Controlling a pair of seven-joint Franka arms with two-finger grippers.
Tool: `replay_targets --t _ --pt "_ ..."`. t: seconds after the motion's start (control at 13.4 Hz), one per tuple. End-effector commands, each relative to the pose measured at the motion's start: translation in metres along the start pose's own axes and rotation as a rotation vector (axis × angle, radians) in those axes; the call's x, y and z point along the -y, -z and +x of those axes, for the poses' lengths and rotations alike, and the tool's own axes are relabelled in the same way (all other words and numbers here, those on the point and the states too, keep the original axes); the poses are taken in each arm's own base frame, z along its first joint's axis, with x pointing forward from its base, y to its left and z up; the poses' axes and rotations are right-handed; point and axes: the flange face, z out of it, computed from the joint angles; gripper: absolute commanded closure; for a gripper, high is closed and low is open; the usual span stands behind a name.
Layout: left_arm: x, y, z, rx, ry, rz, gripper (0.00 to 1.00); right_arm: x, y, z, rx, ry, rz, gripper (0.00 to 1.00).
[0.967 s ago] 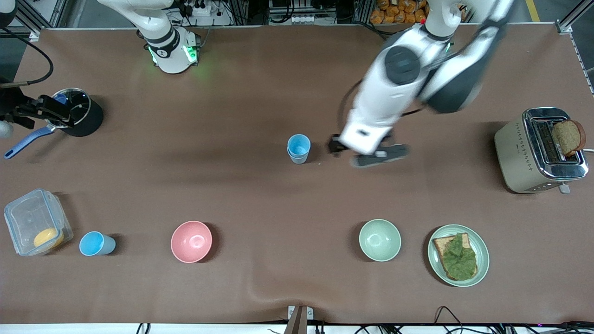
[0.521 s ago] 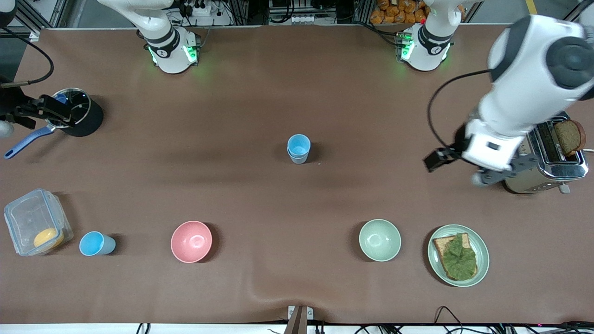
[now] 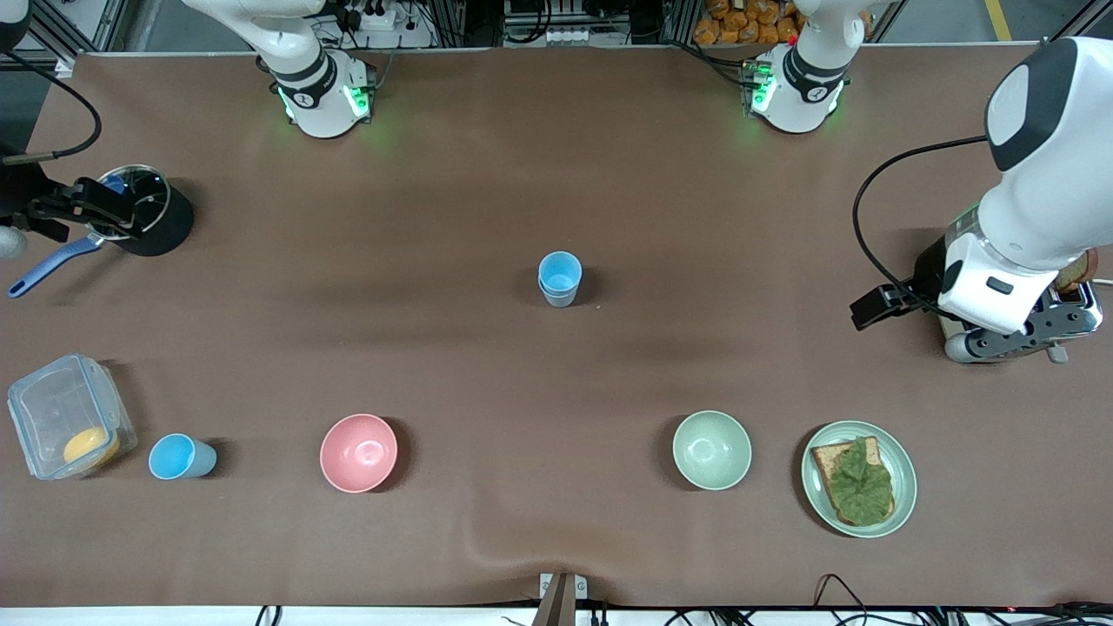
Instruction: Stack blue cups with both arms
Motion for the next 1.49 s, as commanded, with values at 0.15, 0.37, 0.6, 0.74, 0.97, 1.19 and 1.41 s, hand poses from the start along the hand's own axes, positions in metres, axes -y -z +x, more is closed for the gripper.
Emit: replay_targets --t 0.15,0.37,0.6,0.74,0.97,1.19,1.41 --pt "0.030 0.041 0.004 -0.033 -0.129 0.062 0.00 -0.001 -0.001 0.000 0.003 0.006 0.018 0.00" --pt "0.063 0.078 -0.021 -0.014 -0.160 0.037 0.00 -0.002 -0.002 0.000 0.006 0.003 0.019 0.00" --pt "0.091 0.084 -0.041 0.009 -0.153 -0.020 0.00 -0.002 -0.003 0.001 0.008 0.005 0.019 0.00" --pt "0.082 0.086 -0.045 0.005 -0.188 -0.016 0.00 -0.002 -0.004 0.001 0.009 0.005 0.019 0.00" --pt "0.074 0.092 -0.050 0.001 -0.198 -0.018 0.00 0.000 -0.004 0.002 0.003 0.011 0.018 0.00" --pt "0.071 0.092 -0.054 0.016 -0.202 -0.014 0.00 0.000 -0.003 0.003 0.005 0.012 0.017 0.00" --pt "0.070 0.095 -0.056 0.023 -0.196 -0.012 0.00 -0.001 -0.003 0.003 0.005 0.011 0.017 0.00"
